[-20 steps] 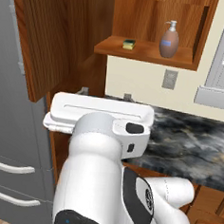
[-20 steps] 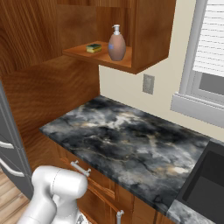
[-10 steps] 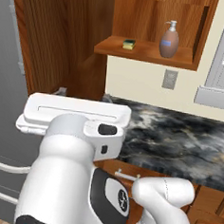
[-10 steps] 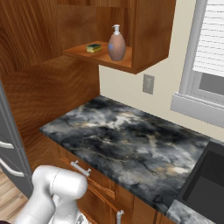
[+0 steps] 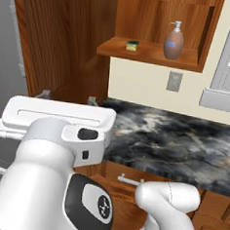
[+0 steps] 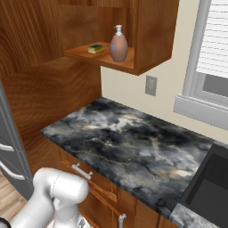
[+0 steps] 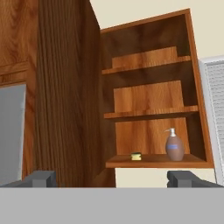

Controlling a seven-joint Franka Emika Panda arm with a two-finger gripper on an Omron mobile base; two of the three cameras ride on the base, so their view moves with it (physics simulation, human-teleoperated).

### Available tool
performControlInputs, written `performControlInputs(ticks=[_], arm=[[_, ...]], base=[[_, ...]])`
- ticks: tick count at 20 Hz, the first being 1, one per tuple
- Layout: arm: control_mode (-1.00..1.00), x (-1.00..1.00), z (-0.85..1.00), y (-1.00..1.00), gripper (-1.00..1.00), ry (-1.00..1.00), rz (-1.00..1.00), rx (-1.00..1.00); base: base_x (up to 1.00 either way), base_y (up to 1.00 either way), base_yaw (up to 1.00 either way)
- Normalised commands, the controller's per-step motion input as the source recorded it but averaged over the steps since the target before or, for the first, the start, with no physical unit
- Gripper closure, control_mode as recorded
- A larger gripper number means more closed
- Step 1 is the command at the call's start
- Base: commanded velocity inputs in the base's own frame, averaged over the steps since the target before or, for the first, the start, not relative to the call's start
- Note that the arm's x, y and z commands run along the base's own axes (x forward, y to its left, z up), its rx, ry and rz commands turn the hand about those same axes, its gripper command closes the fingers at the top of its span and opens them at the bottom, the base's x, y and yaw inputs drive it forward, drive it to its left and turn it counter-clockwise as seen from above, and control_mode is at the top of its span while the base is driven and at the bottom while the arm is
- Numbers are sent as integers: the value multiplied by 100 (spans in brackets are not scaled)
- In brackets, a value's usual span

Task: Pick up the sponge and soap dispenser from the sink, and place them back in the cabinet, and close the cabinet door.

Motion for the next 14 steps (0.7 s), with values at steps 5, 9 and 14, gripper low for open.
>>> performControlInputs(ticks=[5, 9, 14], arm=[[-100, 15, 0, 23, -100, 0, 0, 0], [-100, 29, 0, 27, -100, 0, -2, 0], [-100, 37, 0, 30, -100, 0, -3, 0]], base=[[0, 0, 0], [0, 0, 0], [0, 0, 0]])
